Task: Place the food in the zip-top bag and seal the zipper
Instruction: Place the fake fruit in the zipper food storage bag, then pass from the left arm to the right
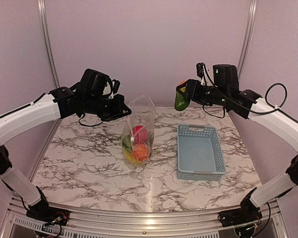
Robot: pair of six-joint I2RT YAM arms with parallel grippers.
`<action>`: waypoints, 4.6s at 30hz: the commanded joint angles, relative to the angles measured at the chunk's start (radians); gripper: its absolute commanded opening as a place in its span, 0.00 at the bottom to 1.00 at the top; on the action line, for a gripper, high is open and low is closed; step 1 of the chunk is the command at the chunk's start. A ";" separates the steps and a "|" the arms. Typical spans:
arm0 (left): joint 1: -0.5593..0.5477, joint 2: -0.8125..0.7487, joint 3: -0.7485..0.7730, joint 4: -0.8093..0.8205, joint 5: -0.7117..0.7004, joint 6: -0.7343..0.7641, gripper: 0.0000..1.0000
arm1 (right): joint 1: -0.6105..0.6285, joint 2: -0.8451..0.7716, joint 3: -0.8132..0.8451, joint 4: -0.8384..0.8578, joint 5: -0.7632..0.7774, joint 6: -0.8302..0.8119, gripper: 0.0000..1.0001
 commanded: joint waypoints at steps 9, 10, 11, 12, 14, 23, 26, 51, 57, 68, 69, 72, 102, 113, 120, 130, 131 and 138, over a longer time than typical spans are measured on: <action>0.001 0.044 0.058 -0.012 0.032 0.018 0.00 | 0.231 0.059 0.189 0.036 0.082 -0.221 0.38; 0.000 0.047 0.064 -0.013 0.032 0.021 0.00 | 0.241 0.069 0.199 0.035 0.081 -0.231 0.38; 0.001 0.049 0.067 -0.014 0.033 0.024 0.00 | 0.250 0.081 0.209 0.033 0.076 -0.237 0.38; 0.001 0.050 0.069 -0.013 0.032 0.026 0.00 | 0.257 0.091 0.216 0.034 0.071 -0.240 0.37; 0.000 0.052 0.073 -0.012 0.034 0.027 0.00 | 0.269 0.111 0.229 0.038 0.062 -0.243 0.38; 0.001 0.055 0.072 -0.006 0.049 0.030 0.00 | 0.293 0.187 0.259 0.055 0.069 -0.256 0.37; 0.001 0.057 0.074 -0.004 0.052 0.033 0.00 | 0.295 0.206 0.267 0.063 0.059 -0.253 0.37; 0.008 0.075 0.088 0.014 0.066 0.033 0.00 | 0.318 0.302 0.331 -0.025 0.162 -0.317 0.50; 0.012 0.081 0.101 0.005 0.066 0.043 0.00 | 0.318 0.329 0.405 -0.076 0.103 -0.297 0.72; 0.019 0.070 0.095 -0.001 0.061 0.061 0.00 | 0.316 0.241 0.433 -0.215 -0.054 -0.459 0.70; 0.019 0.069 0.095 -0.003 0.062 0.064 0.00 | 0.316 0.236 0.427 -0.237 -0.068 -0.485 0.69; 0.020 0.070 0.098 -0.007 0.077 0.079 0.00 | 0.316 0.229 0.421 -0.309 -0.109 -0.543 0.63; 0.022 0.062 0.158 -0.054 0.099 0.222 0.00 | 0.342 0.224 0.376 -0.585 -0.104 -0.866 0.50; 0.022 0.096 0.215 -0.093 0.110 0.255 0.00 | 0.427 0.320 0.405 -0.597 0.012 -0.908 0.50; 0.022 0.103 0.217 -0.090 0.115 0.281 0.04 | 0.427 0.313 0.390 -0.580 -0.027 -0.904 0.39; 0.014 -0.195 -0.022 0.095 0.003 0.482 0.61 | 0.427 0.372 0.454 -0.555 -0.092 -0.842 0.00; 0.012 -0.268 -0.102 0.168 -0.015 0.498 0.65 | 0.426 0.375 0.466 -0.553 -0.096 -0.831 0.00; 0.012 -0.599 -0.426 0.224 -0.024 0.576 0.97 | 0.427 0.392 0.536 -0.546 -0.149 -0.713 0.00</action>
